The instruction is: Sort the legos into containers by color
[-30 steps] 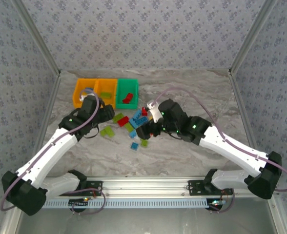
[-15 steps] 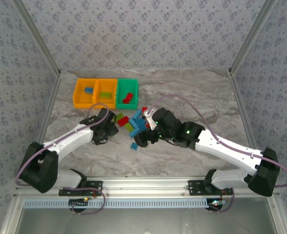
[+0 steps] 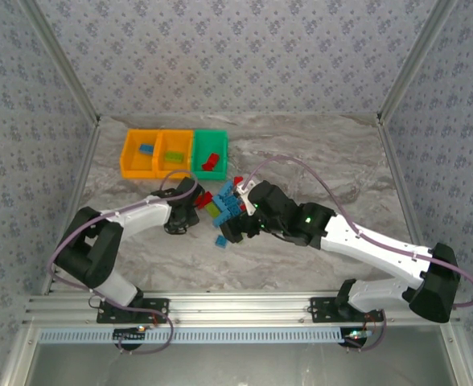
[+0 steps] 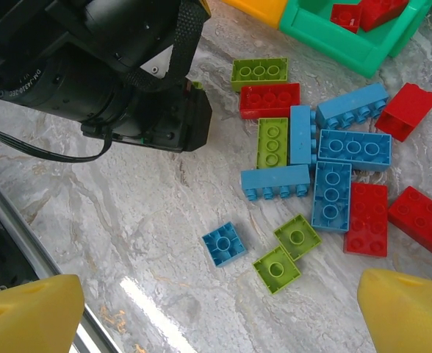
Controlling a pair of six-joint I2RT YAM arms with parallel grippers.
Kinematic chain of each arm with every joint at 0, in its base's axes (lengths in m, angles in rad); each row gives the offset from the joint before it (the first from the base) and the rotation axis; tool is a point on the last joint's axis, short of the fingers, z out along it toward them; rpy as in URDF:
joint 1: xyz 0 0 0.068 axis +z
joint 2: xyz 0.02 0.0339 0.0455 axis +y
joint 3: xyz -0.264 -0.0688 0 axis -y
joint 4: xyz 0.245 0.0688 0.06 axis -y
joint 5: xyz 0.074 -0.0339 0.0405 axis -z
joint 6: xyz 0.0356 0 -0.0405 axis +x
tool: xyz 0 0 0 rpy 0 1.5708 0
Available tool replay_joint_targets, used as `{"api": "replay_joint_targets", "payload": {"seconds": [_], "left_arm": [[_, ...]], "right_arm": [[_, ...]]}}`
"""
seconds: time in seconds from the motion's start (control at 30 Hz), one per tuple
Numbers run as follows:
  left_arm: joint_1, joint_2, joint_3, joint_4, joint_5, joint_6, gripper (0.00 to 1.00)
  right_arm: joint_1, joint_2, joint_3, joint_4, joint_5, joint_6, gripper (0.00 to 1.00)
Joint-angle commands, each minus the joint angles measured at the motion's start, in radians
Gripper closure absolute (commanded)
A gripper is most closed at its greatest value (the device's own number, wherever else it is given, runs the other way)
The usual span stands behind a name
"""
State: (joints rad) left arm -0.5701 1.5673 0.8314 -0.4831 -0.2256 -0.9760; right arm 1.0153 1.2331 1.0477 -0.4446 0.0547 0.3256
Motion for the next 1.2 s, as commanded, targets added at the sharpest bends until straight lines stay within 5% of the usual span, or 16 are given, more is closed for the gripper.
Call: {"api": "replay_joint_targets", "payload": {"seconds": [0.0, 0.37, 0.5, 0.7, 1.03, 1.17], "left_arm": [[-0.010, -0.015, 0.007, -0.015, -0.045, 0.001, 0.68], [-0.040, -0.317, 0.073, -0.087, -0.113, 0.044, 0.69], [0.046, -0.350, 0.120, -0.027, -0.171, 0.150, 0.70], [0.232, -0.142, 0.304, 0.033, 0.010, 0.282, 0.71], [0.303, 0.375, 0.819, -0.080, 0.049, 0.368, 0.58], [0.305, 0.399, 0.866, -0.099, 0.057, 0.389, 0.38]], "right_arm": [[0.010, -0.012, 0.008, -0.026, 0.010, 0.013, 0.02], [0.020, -0.037, 0.021, -0.016, 0.013, 0.016, 0.02], [0.022, -0.038, 0.021, -0.017, 0.022, 0.023, 0.01], [0.030, -0.052, 0.013, -0.037, 0.039, 0.040, 0.01], [0.046, -0.141, 0.019, -0.136, 0.086, 0.081, 0.01], [0.045, -0.250, -0.028, -0.152, 0.122, 0.105, 0.00]]}}
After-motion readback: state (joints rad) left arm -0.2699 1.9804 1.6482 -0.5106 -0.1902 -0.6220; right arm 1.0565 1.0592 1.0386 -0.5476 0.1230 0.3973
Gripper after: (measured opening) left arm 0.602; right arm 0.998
